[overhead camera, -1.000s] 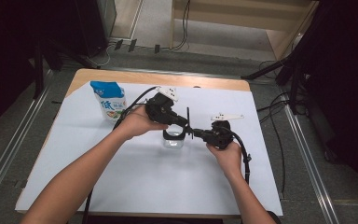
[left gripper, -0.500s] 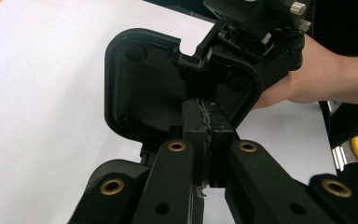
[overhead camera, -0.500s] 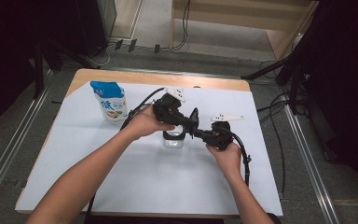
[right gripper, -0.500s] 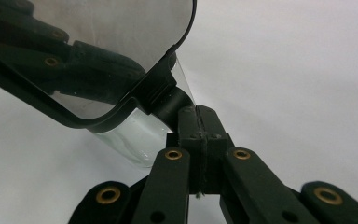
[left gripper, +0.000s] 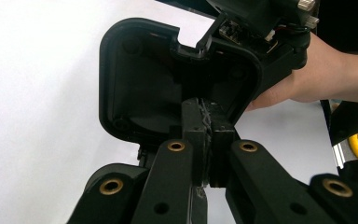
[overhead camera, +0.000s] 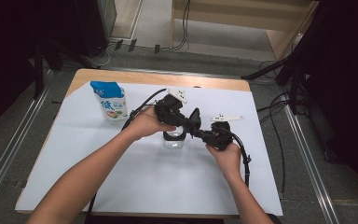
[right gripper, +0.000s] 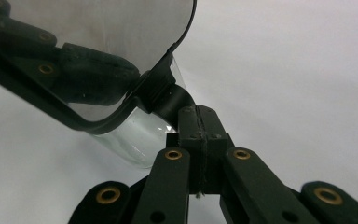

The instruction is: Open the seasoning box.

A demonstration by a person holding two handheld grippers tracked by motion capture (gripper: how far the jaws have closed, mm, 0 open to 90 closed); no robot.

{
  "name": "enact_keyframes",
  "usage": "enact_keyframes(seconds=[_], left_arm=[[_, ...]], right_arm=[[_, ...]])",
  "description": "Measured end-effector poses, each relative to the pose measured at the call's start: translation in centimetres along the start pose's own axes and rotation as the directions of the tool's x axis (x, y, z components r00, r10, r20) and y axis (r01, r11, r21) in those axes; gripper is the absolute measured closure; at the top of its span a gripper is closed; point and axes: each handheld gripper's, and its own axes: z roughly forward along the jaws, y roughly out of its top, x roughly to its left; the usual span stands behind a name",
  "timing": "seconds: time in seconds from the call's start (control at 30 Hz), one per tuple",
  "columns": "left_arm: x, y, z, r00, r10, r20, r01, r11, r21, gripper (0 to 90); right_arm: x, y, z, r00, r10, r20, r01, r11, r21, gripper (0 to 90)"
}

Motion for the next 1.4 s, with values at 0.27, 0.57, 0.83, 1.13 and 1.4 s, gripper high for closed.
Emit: enact_keyframes(seconds=[0.27, 0.57, 0.83, 1.13, 1.4], left_arm=[[0.2, -0.9, -1.3, 0.9989, -0.047, -0.003, 0.047, 0.9988, -0.009, 80.7], [0.2, -1.9, -3.3, 0.9966, -0.081, 0.018, 0.082, 0.9932, -0.082, 56.8], [-0.2, -3.4, -4.5, 0.9950, -0.100, -0.010, 0.098, 0.9904, -0.097, 44.4], [-0.5, -6.0, -6.2, 0.9931, -0.113, -0.031, 0.110, 0.9892, -0.097, 50.7], [-1.4, -8.1, -7.0, 0.9901, -0.101, -0.098, 0.089, 0.9894, -0.114, 55.4]], right_arm=[[0.2, 0.0, -0.4, 0.9999, -0.014, -0.001, 0.014, 1.000, 0.001, 90.0], [0.9, -0.7, -1.4, 0.9998, -0.014, -0.014, 0.014, 1.000, 0.001, 82.6], [2.1, -1.8, -2.0, 0.9992, -0.031, -0.025, 0.031, 0.999, 0.012, 71.4], [4.4, -2.7, -1.8, 0.9955, -0.089, -0.032, 0.090, 0.996, 0.021, 65.7], [5.3, -2.8, -0.9, 0.9950, -0.080, -0.061, 0.081, 0.996, 0.024, 60.8]])
